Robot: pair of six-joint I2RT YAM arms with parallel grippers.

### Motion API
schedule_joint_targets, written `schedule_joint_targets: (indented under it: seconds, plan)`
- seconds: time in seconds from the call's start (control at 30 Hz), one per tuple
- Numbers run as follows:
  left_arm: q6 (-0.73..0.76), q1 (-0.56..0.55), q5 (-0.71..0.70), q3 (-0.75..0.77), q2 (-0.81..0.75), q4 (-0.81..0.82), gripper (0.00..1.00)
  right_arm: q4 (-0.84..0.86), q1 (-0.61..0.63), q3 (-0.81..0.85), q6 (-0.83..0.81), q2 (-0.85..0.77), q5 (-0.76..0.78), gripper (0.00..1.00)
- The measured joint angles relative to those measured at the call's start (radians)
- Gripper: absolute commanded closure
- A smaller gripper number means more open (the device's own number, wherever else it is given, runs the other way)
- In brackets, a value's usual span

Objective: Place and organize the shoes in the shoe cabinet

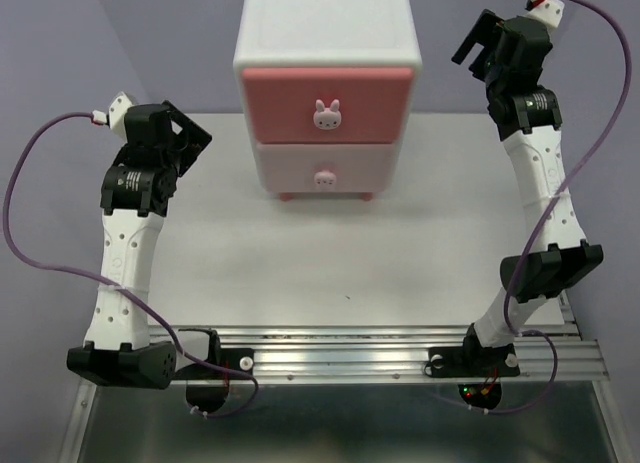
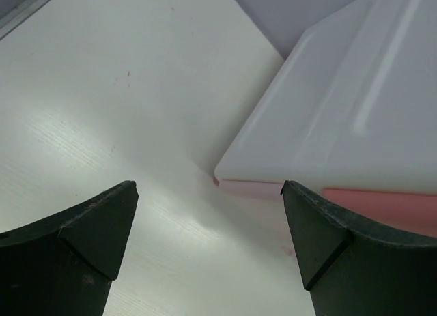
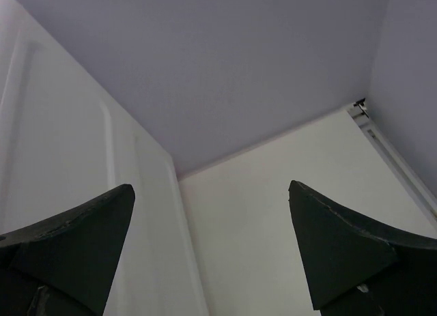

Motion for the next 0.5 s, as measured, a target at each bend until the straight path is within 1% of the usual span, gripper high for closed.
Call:
schedule_joint_targets:
  seconds: [0.07,0.2,0.33,0.5]
  plan:
    - [0.0,0.054,0.053,-0.021,0.016,-0.012,0.01,-0.04,-0.001,-0.048,0.0,-0.046,0.011,0.0]
    - [0.002,0.111,0.092,-0.044,0.015,-0.027,0.01,-0.093,0.013,-0.278,0.042,-0.212,-0.005,0.0]
    - [0.021,0.118,0.095,-0.045,-0.003,-0.027,0.01,-0.125,0.019,-0.534,0.091,-0.357,-0.011,0.0]
    - [0.043,0.125,0.073,-0.045,-0.019,-0.027,0.01,-0.148,0.019,-0.682,0.107,-0.436,-0.011,0.0]
